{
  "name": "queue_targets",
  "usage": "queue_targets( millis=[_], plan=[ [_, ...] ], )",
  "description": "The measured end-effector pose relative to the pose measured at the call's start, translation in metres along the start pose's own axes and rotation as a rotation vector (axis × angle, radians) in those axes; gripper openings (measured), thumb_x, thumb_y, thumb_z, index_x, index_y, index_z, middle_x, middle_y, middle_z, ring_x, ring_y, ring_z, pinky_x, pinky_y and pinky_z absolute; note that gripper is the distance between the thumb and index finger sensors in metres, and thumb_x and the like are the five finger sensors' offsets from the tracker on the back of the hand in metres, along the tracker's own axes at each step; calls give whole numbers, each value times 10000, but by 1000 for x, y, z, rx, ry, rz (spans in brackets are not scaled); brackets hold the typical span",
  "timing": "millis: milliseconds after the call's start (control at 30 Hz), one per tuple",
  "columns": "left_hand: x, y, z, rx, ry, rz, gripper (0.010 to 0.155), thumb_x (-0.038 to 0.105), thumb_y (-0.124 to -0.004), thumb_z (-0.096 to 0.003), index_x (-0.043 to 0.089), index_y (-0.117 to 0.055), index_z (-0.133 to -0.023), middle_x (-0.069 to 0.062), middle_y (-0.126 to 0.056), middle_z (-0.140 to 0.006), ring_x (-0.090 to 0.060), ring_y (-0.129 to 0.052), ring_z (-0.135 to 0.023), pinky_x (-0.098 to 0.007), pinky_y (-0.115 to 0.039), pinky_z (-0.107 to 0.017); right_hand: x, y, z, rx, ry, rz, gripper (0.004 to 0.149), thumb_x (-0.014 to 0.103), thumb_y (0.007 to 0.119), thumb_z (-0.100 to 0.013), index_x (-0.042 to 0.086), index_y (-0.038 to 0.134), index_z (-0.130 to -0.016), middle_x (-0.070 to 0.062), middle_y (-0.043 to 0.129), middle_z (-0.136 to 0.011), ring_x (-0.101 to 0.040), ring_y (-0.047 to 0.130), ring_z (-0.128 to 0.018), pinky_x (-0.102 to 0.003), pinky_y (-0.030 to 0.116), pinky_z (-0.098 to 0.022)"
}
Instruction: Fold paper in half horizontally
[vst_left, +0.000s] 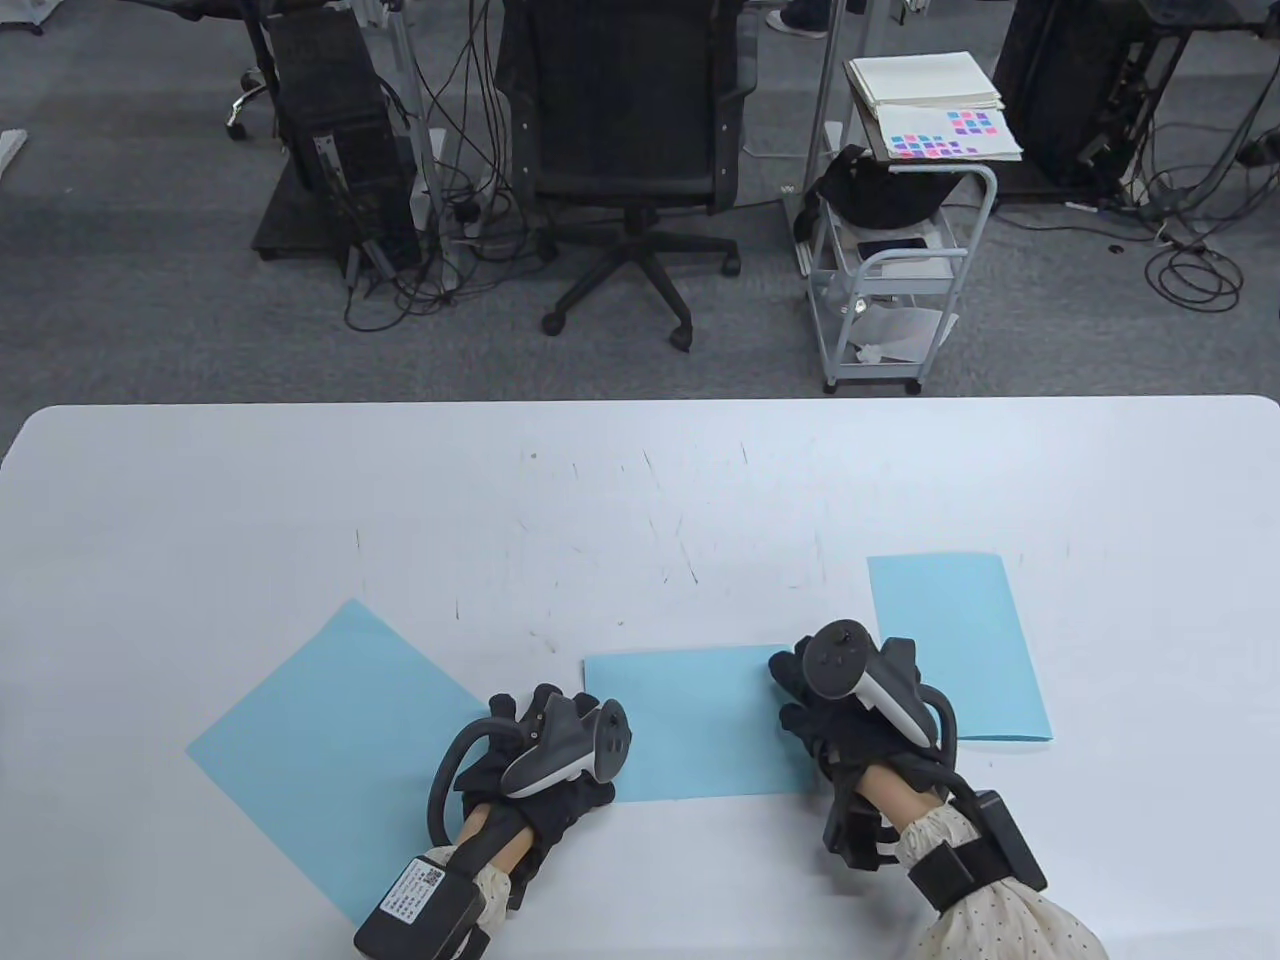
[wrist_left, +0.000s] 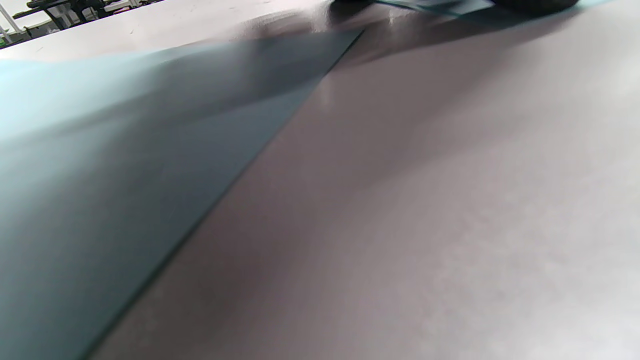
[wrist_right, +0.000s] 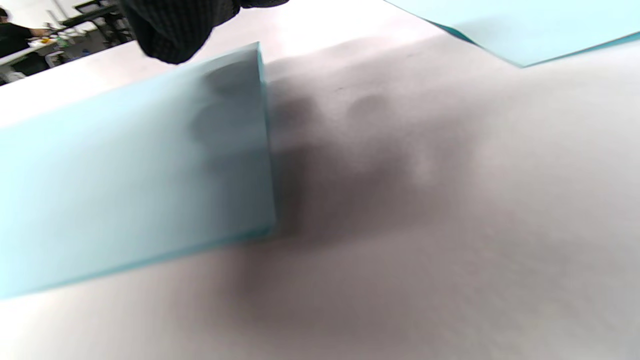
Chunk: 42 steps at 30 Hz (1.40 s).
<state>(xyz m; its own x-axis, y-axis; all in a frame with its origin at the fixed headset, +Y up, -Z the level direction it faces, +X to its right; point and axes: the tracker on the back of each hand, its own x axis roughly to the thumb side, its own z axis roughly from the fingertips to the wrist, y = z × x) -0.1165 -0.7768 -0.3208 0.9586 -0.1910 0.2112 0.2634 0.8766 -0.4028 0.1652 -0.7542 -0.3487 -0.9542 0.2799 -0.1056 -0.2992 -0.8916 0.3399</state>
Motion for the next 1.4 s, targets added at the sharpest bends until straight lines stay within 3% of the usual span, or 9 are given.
queue_targets(
  millis=[200,567,700,900,1133,1400],
  plan=[
    [0,0,0,-3,-2,4,623,634,-648,-371,679,-401,-941,277,-350,-1177,-129,-347,-1183,-545,-345,-887,3,22,15,59,-115,69,580,398,697,-495,462,468,-1024,200,302,-1168,-259,92,-1086,-649,50,-711],
    [3,16,-2,-9,6,39,643,599,-628,-415,648,-346,-991,298,-337,-1190,-123,-289,-1188,-535,-335,-895,-2,35,10,112,-107,104,575,387,694,-499,485,453,-1011,210,287,-1161,-270,101,-1086,-648,35,-711],
    [16,34,-7,-1,-27,53,624,560,-615,-444,651,-326,-990,330,-301,-1183,-111,-243,-1188,-526,-313,-901,-1,35,10,122,-106,114,573,385,692,-500,483,446,-1009,210,280,-1159,-273,107,-1087,-648,36,-712],
    [58,62,-27,1,-97,-6,594,533,-613,-453,653,-374,-984,368,-319,-1167,-100,-210,-1183,-520,-295,-902,0,35,9,126,-110,121,573,383,694,-502,479,446,-1010,200,280,-1160,-276,105,-1087,-649,35,-712],
    [90,63,-53,-42,-134,-69,592,540,-611,-451,657,-373,-980,391,-323,-1158,-92,-157,-1176,-517,-268,-903,0,35,9,124,-117,118,580,386,695,-502,471,444,-1018,194,278,-1166,-278,97,-1086,-650,32,-710],
    [91,58,-59,-71,-144,-57,578,539,-613,-451,660,-398,-974,407,-341,-1147,-89,-183,-1178,-518,-276,-903,2,36,4,118,-119,93,583,401,691,-500,462,454,-1028,190,275,-1171,-272,86,-1085,-650,28,-710]
  ],
)
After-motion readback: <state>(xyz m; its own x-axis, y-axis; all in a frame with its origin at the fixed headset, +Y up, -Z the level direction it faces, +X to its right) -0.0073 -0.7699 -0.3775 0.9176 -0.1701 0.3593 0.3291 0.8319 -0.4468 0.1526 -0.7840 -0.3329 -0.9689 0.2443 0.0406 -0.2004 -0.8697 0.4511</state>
